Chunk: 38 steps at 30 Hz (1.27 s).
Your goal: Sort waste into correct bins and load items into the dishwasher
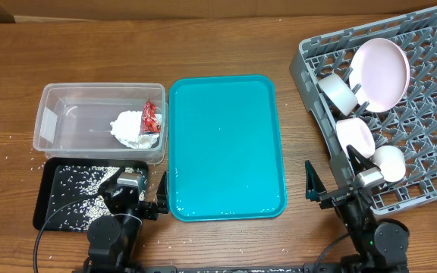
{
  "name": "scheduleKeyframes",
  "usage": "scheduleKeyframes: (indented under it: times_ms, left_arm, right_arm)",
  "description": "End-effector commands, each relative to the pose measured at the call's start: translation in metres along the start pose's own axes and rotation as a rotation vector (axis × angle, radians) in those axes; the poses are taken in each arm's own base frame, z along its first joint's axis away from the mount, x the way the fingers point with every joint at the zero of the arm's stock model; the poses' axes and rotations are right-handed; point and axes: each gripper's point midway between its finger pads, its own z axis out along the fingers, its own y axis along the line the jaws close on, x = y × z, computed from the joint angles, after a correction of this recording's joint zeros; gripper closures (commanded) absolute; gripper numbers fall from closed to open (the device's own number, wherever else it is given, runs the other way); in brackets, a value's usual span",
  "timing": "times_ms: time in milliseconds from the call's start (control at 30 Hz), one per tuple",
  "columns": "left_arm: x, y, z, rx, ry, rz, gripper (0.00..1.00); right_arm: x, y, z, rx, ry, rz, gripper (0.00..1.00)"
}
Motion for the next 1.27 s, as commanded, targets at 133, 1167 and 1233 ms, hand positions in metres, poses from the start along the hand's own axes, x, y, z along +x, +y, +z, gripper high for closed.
scheduleKeyframes:
  times_ms: [133, 1167, 1233]
  left_arm:
    - [-0.001, 0.002, 0.0, -0.008, -0.008, 0.017, 0.0]
    - [-0.001, 0.002, 0.0, -0.008, -0.008, 0.017, 0.0]
    - [-0.001, 0.002, 0.0, -0.008, -0.008, 0.017, 0.0]
  right_arm:
    - [0.01, -0.001, 0.0, -0.001, 0.009, -0.005, 0.0]
    - [0.036, -0.004, -0.001, 0.012, 0.115, 0.015, 0.0]
    - [0.036, -0.004, -0.001, 0.013, 0.115, 0.015, 0.0]
